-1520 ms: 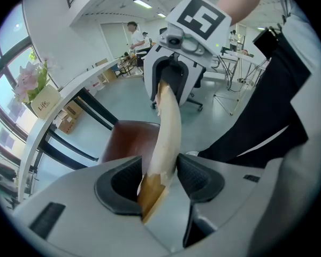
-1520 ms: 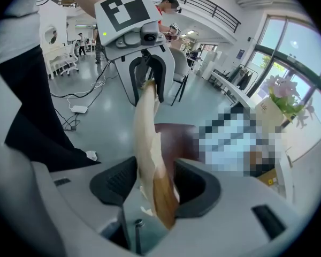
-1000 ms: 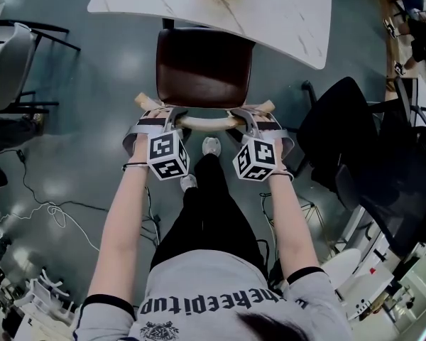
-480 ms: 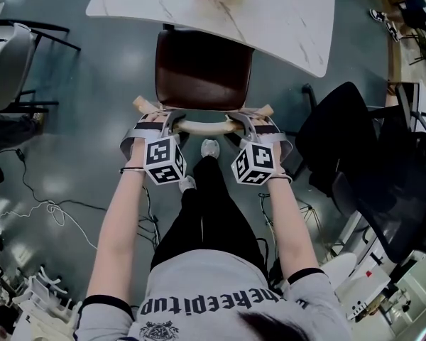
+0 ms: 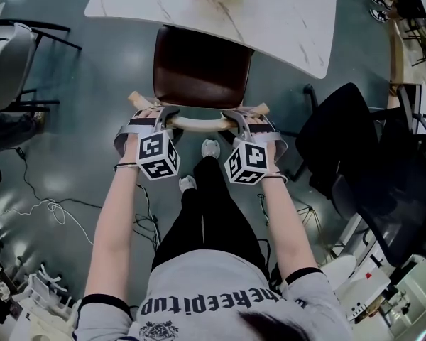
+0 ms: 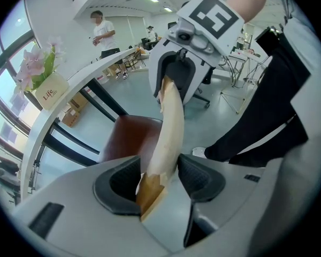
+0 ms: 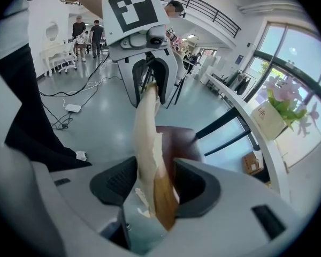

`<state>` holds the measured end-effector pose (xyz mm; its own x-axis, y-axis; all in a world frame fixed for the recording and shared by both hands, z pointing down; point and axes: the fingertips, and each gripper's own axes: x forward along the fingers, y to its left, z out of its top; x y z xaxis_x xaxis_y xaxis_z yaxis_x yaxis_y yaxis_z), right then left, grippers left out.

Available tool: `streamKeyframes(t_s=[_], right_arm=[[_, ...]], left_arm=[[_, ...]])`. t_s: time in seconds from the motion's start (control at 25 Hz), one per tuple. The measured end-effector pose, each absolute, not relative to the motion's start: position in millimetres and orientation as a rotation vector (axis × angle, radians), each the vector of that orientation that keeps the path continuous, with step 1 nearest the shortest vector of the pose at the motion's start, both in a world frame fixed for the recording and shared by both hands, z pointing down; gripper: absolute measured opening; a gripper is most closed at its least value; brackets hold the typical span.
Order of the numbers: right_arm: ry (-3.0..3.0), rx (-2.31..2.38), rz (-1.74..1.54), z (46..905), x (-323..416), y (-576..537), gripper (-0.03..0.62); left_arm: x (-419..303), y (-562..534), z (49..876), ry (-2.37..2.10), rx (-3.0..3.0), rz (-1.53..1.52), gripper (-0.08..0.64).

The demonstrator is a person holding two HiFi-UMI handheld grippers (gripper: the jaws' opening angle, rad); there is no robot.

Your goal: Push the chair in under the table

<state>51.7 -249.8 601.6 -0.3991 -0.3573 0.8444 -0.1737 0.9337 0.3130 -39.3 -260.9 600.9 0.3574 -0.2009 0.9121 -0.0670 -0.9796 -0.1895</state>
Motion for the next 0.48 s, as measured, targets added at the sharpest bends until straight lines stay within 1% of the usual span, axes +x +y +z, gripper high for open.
streamKeyframes(t_s=[0.48], right_arm=[[-1.991, 0.381, -0.194, 600.7, 46.3, -252.8, 0.216]], left_arm=[[-44.3, -264.6, 600.3, 0.203, -2.484, -1.701, 0.222]])
